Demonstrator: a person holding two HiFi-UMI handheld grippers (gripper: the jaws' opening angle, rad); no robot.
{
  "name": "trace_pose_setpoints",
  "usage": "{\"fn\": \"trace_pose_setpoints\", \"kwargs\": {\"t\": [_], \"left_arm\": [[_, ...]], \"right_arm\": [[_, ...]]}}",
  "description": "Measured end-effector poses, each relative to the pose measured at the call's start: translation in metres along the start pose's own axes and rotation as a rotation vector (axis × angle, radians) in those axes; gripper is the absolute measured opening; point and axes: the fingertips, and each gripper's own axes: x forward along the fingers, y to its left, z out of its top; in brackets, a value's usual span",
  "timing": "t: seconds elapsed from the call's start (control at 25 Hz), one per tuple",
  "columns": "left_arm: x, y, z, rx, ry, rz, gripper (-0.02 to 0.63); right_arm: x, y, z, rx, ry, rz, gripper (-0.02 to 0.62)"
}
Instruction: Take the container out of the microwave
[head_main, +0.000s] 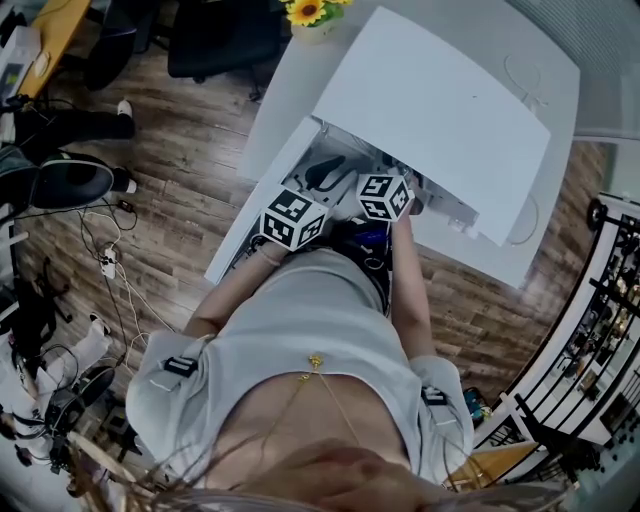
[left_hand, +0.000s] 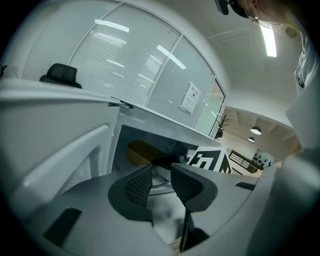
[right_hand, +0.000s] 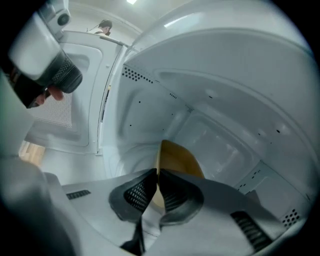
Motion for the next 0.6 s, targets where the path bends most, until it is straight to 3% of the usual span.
{"fn": "trace_pose_setpoints", "kwargs": {"t": [0.6], "left_arm": [[-0.0016, 0.0001, -0.0043, -0.006, 0.007, -0.003, 0.127]], "right_arm": [[-0.0064, 0.0053, -0.0049, -0.009, 0.01, 0.011, 0.031]]}}
